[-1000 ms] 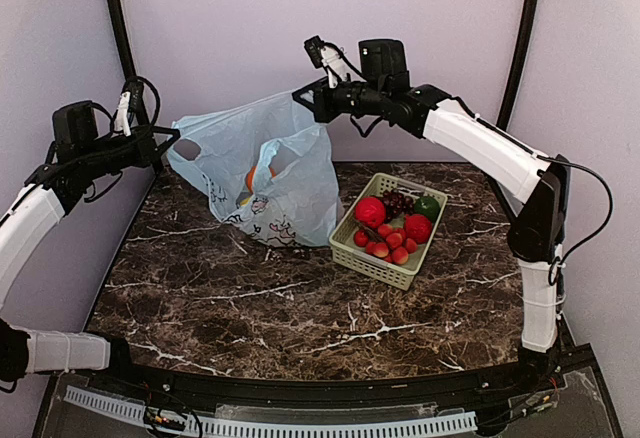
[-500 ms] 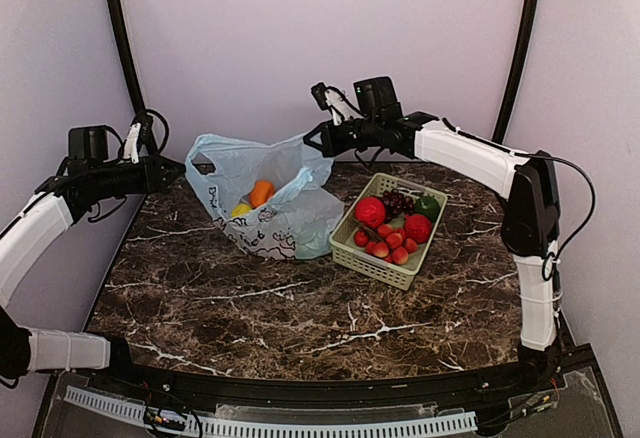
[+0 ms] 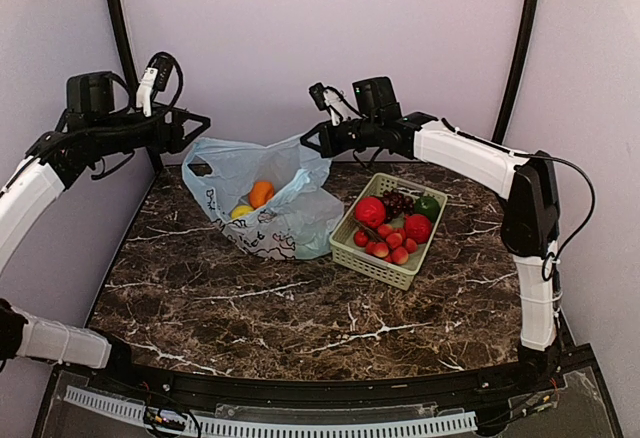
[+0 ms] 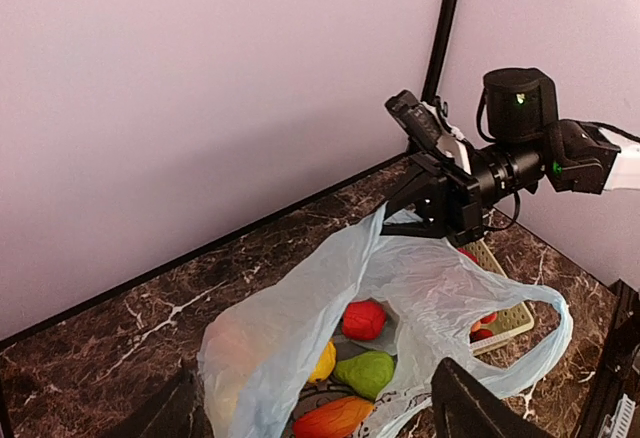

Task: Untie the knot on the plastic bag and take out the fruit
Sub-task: Open the bag opening for the takeout bag.

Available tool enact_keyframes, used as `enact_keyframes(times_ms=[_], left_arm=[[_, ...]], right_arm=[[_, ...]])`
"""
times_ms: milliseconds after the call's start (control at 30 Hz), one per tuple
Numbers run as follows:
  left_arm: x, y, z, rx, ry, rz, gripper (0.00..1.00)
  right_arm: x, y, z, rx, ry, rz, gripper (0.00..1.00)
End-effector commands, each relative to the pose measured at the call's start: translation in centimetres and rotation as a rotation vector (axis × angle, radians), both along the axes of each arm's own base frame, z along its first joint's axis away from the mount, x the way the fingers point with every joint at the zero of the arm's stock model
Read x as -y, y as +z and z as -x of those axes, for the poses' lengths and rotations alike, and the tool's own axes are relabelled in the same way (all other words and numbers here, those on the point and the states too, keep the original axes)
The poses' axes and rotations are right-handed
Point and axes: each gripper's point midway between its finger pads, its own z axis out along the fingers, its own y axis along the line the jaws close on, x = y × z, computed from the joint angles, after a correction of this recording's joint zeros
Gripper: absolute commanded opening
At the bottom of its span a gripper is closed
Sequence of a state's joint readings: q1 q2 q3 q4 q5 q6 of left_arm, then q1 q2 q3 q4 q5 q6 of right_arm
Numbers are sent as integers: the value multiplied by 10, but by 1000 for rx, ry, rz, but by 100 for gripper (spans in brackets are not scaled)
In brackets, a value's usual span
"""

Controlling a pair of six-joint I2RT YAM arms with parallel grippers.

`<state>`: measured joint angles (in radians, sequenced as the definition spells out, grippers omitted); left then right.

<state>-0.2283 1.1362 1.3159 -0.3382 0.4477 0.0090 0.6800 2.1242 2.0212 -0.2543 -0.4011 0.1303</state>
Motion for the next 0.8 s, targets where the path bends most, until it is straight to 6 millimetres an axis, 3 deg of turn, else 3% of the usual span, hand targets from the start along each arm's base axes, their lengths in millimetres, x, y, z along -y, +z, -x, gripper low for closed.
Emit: enact_keyframes(times_ms=[0, 200, 233, 267, 433, 767], left_arm=[[28, -23, -18, -41, -27, -147, 78], [51, -46, -45, -70, -34, -334, 83], [49, -44, -49, -65, -11, -357, 84], [52, -58, -54, -94, -18, -395, 85], [44, -89, -71, -173, 33, -511, 88], [67, -119, -70, -269, -80, -470, 93]], right_arm=[[-3, 16, 4, 22, 19, -38, 0], [-3, 16, 7, 19, 29, -40, 0], [-2, 15, 7, 18, 29, -40, 0], [-2, 16, 7, 20, 29, -39, 0], [-2, 15, 7, 19, 29, -36, 0], [-3, 11, 8, 18, 38, -32, 0]])
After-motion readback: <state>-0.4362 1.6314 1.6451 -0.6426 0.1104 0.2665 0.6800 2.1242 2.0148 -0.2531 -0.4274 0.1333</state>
